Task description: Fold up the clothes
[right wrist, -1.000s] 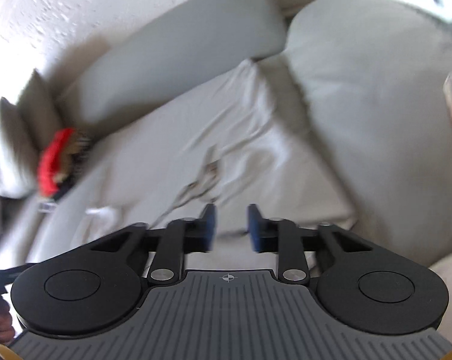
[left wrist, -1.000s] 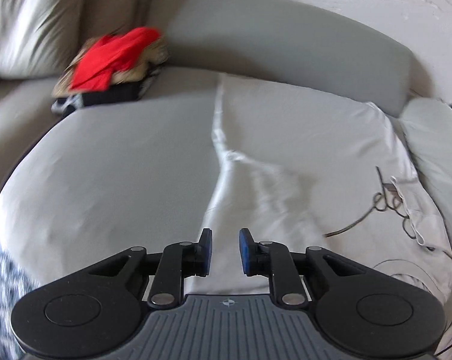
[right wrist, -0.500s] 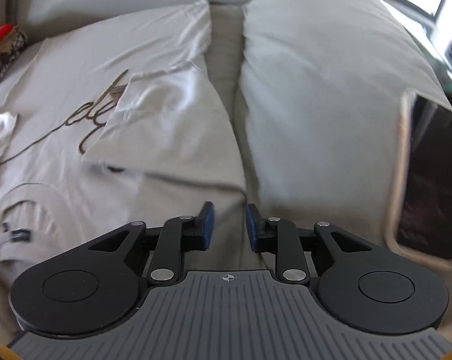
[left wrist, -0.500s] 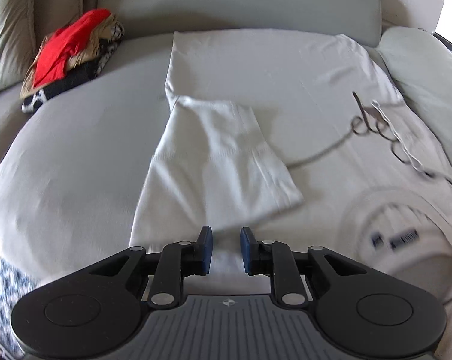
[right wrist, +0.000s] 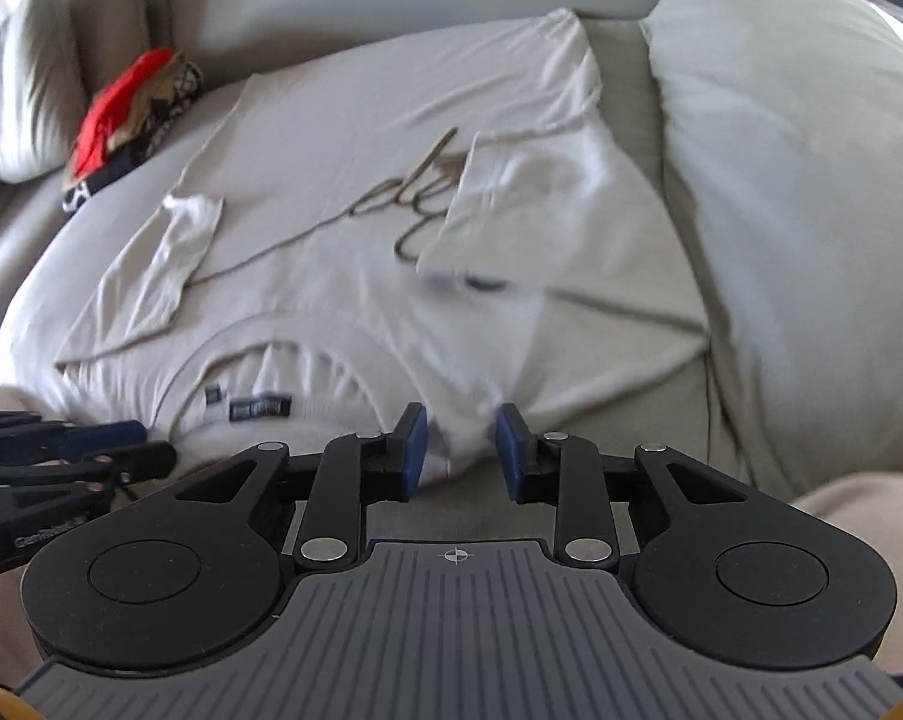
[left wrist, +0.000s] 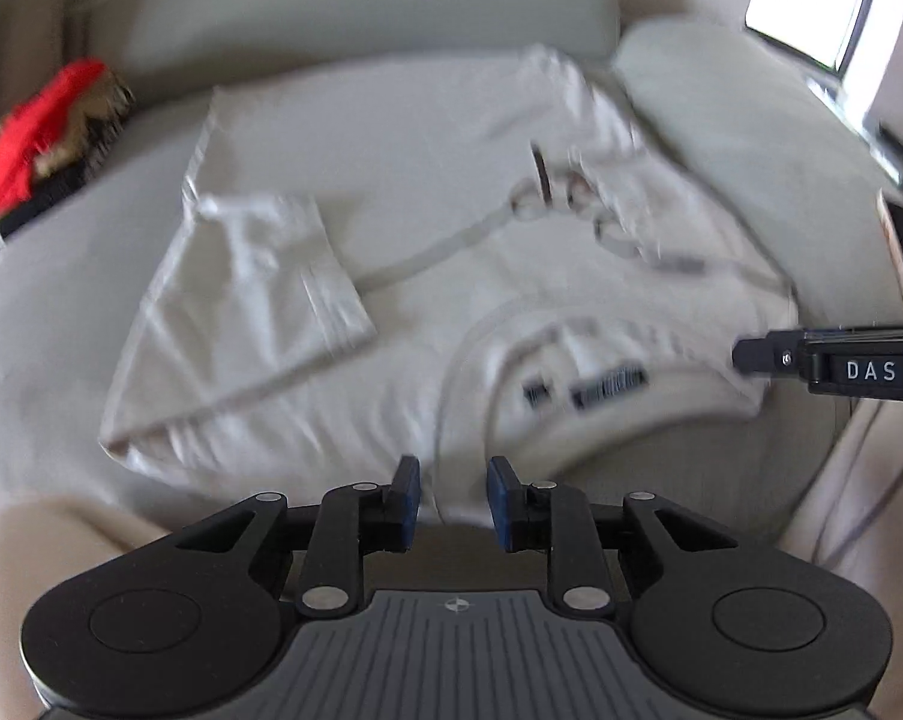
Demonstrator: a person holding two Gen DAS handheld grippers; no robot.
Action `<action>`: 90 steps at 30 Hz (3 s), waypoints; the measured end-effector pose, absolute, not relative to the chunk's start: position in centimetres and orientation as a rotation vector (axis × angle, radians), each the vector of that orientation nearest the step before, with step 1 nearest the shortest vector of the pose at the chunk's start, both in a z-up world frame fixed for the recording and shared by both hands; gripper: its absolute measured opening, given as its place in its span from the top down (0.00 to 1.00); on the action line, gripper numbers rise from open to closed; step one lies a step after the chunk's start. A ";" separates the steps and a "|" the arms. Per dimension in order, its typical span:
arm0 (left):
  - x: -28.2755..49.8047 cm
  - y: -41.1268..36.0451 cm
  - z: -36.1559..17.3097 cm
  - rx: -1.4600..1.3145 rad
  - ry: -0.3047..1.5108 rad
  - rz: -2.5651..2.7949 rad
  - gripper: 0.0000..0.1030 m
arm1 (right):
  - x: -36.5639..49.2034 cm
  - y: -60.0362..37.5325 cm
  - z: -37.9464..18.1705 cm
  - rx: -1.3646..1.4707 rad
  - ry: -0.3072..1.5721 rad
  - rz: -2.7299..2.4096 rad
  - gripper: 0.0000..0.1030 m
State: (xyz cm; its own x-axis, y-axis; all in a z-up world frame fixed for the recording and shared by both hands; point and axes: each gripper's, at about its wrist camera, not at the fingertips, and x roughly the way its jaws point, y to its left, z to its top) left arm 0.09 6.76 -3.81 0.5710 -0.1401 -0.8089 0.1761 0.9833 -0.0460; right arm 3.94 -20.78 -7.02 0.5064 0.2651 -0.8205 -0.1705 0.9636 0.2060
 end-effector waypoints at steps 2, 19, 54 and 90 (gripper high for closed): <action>0.1 6.6 -3.8 0.048 0.957 -0.197 0.77 | 3.8 -21.2 -7.5 0.126 1.061 0.284 0.69; 3.8 13.1 10.5 -0.079 0.657 -0.131 0.52 | 7.0 -25.1 10.4 0.292 0.650 0.263 0.20; 42.4 26.8 -7.7 -0.506 0.798 -0.040 0.62 | 53.9 -26.9 -10.8 0.481 0.882 0.115 0.69; 43.0 27.6 -7.6 -0.412 0.785 -0.037 0.98 | 51.1 -24.2 -11.4 0.391 0.686 0.088 1.00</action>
State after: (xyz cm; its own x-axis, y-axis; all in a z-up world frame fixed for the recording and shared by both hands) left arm 42.95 27.57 -7.61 0.7110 -0.1839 -0.6787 -0.1189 0.9199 -0.3738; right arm 51.14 -24.21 -11.45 0.7735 0.2057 -0.5995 0.0485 0.9239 0.3795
